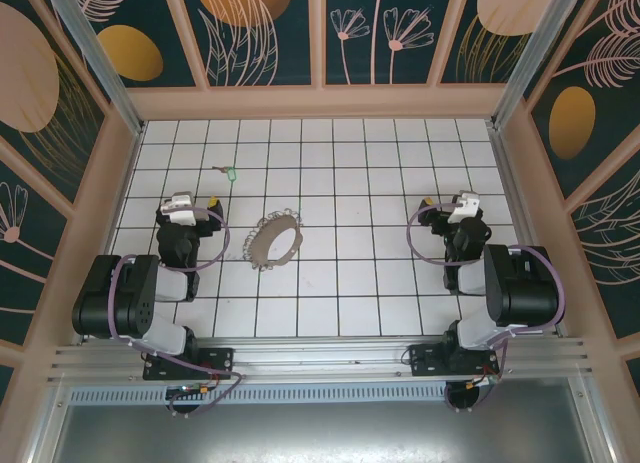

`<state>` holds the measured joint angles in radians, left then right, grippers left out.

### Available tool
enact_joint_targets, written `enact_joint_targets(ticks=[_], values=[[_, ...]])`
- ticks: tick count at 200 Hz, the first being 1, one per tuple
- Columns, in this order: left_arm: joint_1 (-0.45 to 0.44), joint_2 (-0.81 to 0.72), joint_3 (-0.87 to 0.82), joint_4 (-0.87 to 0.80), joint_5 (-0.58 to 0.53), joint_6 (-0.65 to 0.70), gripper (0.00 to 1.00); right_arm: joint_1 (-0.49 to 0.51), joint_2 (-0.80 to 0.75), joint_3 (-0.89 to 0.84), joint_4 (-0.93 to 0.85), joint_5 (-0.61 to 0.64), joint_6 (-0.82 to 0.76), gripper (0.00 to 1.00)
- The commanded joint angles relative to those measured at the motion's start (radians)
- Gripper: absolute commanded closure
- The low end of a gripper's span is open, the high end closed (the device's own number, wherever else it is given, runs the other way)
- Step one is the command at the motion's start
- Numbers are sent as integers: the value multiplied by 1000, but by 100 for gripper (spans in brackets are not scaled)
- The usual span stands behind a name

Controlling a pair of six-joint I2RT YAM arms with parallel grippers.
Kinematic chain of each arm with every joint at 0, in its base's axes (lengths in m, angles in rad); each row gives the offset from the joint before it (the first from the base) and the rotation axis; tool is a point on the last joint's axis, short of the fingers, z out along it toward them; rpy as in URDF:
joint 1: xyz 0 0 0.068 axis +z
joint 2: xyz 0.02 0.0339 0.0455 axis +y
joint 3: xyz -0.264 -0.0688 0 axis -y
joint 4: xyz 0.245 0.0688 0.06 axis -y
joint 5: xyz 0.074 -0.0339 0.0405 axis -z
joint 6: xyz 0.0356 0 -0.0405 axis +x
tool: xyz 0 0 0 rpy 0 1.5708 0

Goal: Put the keys on the keyring

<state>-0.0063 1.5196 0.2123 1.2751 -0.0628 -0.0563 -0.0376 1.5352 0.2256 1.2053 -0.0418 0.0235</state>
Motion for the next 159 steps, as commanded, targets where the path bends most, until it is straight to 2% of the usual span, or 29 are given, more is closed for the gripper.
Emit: enact_joint_targets(ticks=[1, 79, 144, 159], values=[[5, 0, 14, 12, 3, -1, 1, 3, 3, 14, 30, 19, -11, 1], [5, 2, 30, -15, -40, -17, 1, 2, 2, 13, 31, 19, -11, 1], [6, -2, 31, -19, -39, -18, 1, -2, 2, 15, 27, 13, -8, 1], [6, -20, 48, -67, 5, -1, 4, 1, -4, 12, 32, 18, -10, 1]])
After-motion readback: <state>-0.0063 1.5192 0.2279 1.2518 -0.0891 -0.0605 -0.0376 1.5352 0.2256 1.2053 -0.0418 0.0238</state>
